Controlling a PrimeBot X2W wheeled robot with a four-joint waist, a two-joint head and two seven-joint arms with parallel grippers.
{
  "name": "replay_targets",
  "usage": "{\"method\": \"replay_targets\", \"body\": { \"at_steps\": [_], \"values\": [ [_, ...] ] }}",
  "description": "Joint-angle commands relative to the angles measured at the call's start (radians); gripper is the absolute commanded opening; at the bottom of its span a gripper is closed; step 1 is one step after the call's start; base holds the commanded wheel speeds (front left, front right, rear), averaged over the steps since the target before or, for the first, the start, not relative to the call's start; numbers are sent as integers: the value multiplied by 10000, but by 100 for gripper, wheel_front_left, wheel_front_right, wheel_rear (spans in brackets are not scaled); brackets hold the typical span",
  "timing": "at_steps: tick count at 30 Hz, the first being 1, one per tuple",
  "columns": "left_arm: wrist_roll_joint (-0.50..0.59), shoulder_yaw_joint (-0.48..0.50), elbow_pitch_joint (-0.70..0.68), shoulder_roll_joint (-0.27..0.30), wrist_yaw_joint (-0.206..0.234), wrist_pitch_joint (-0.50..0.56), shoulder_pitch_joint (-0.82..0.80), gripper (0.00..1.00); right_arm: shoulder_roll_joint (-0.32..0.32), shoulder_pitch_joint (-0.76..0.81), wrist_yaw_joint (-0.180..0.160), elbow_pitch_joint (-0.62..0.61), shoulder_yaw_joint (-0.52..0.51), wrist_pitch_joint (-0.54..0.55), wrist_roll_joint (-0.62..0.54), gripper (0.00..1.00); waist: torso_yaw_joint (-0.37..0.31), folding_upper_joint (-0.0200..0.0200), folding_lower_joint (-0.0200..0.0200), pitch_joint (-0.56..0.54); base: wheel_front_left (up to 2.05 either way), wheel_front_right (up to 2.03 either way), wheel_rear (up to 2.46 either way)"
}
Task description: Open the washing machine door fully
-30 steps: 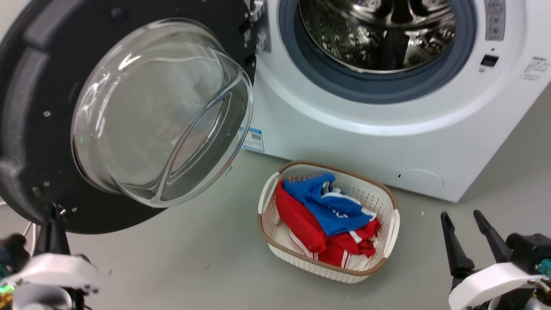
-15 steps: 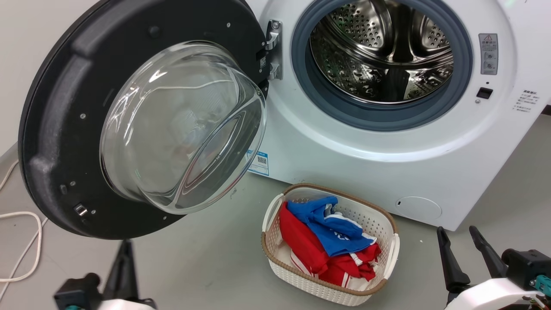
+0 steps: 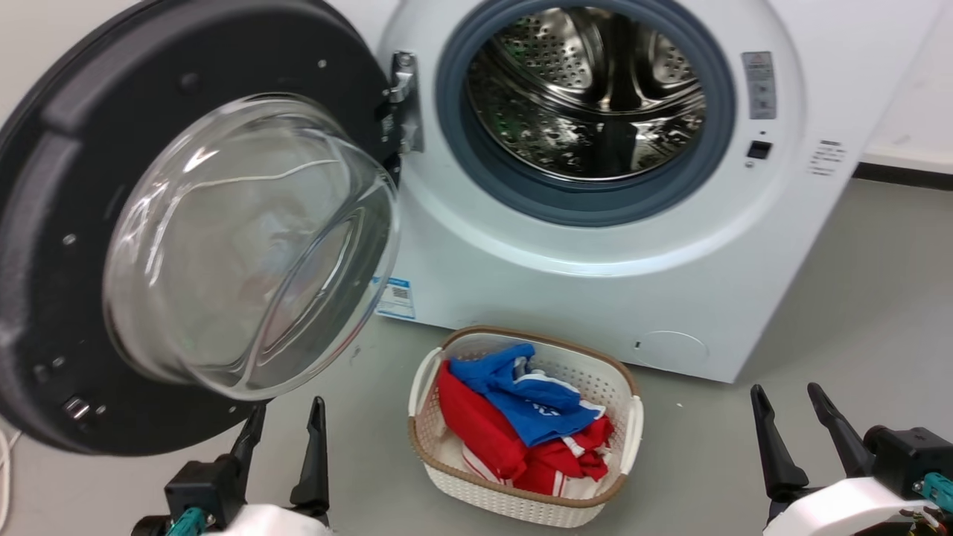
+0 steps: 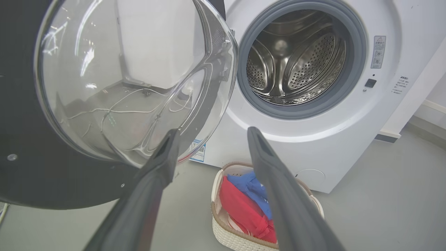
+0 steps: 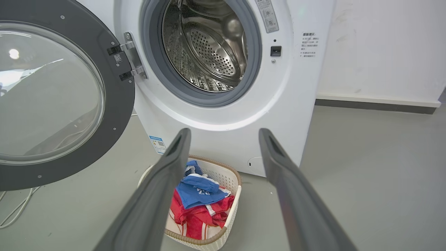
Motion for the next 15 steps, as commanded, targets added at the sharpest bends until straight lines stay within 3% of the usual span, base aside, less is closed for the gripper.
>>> {"method": "replay_targets", "body": {
  "at_steps": [1,15],
  "values": [
    [103,-47,93,3,-28,-12,-163,100,38,-29,0,-55,37,3,-83,100,-434,0,1,-17,0,0,0],
    [307,-93,1223,-79,-9,-194,-676,100,-63,-162,1,-206,44,31,-92,100,-2419,0,1,84,0,0,0]
  ]
}}
